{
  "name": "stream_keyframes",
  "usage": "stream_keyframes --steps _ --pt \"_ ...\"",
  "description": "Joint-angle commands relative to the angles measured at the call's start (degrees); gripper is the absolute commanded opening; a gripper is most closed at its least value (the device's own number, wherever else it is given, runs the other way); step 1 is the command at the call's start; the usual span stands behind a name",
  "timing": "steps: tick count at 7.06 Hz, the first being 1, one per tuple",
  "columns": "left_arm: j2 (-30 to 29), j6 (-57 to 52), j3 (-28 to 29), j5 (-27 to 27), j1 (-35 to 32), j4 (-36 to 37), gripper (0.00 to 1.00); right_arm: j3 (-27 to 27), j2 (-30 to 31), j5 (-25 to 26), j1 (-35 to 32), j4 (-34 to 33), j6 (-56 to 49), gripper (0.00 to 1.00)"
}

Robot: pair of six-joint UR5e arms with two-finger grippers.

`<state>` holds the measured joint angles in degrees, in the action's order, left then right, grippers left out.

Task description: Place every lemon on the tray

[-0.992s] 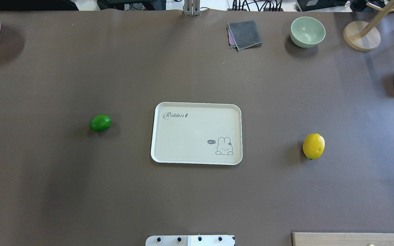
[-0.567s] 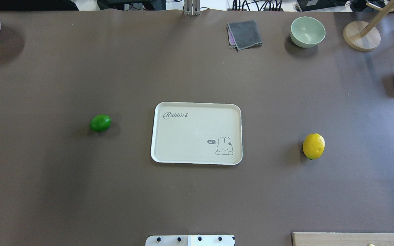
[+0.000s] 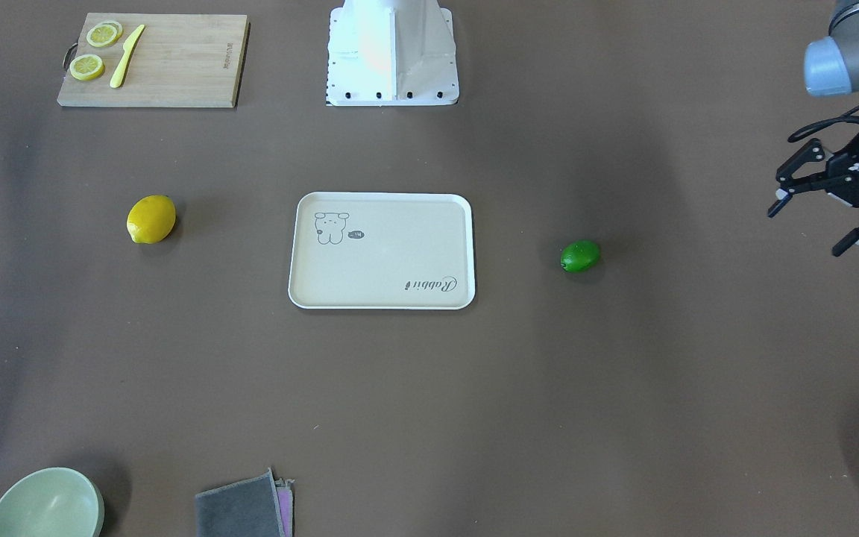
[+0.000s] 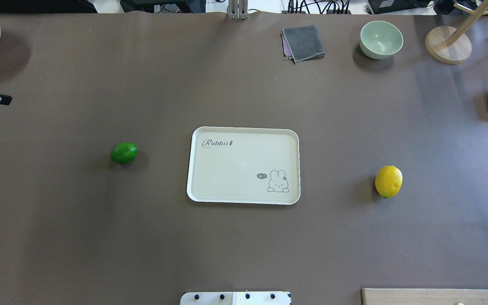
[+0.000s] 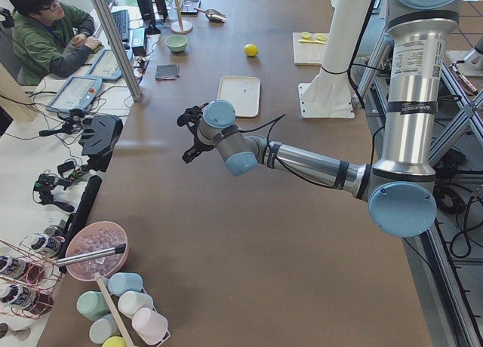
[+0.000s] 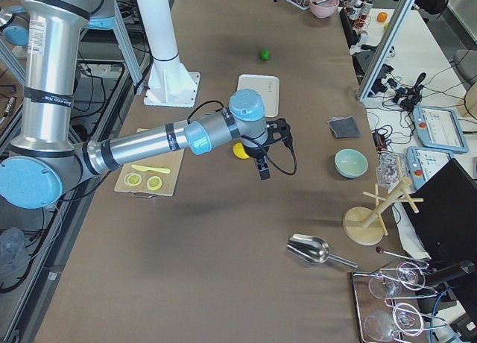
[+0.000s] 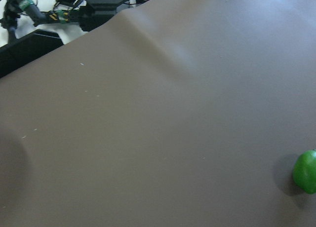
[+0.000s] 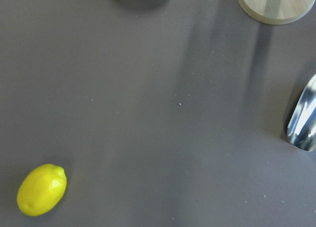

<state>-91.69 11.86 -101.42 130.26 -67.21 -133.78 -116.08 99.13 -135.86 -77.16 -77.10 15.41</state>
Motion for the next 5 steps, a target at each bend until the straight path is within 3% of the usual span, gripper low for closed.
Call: stream_keyframes --steps 1,3,5 --pt "-1.73 0.18 0.0 -2.02 6.89 -0.52 0.98 -0.02 -0.34 4.95 9.27 8.16 14.42 1.0" --pt "-4.55 0.18 2.0 -2.29 15.67 -0.34 0.98 -0.02 -1.13 8.58 14.75 8.37 17.98 1.0" --pt "-7.1 1.49 5.26 -9.54 22.7 -0.69 0.98 0.07 -1.13 8.59 15.55 8.72 17.99 1.0"
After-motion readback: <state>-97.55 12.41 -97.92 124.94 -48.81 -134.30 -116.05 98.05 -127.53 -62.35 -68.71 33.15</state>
